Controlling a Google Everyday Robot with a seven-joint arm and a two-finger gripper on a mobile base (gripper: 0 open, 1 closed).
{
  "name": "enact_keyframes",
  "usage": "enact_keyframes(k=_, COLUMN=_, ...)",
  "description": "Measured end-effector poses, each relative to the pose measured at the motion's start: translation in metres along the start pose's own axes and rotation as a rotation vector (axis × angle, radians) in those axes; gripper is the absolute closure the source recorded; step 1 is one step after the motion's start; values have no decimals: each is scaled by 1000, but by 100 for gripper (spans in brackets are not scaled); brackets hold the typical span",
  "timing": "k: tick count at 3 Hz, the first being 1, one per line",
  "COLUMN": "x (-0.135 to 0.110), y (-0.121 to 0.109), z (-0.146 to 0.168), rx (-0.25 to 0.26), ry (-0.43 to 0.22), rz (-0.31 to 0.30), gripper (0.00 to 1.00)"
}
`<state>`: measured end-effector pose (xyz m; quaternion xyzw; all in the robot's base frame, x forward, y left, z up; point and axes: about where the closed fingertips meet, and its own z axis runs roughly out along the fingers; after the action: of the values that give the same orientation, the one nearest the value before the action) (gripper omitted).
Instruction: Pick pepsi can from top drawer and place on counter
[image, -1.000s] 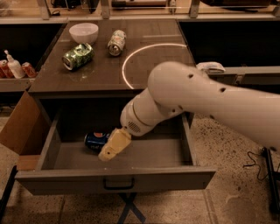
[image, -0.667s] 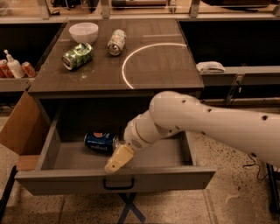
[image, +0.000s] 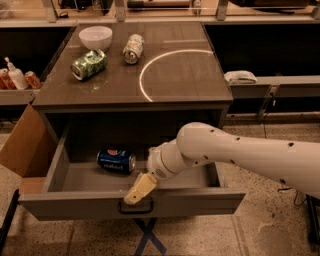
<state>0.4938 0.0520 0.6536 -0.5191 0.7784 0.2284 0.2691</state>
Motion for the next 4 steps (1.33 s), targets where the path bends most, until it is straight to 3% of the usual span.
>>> enact_keyframes(k=3, x=-44, y=27, z=-51, rx=21, ry=-87, rz=-112, gripper=0)
enact_keyframes(k=4, x=-53, y=19, z=-54, rx=50, ry=-99, rz=-121, gripper=0)
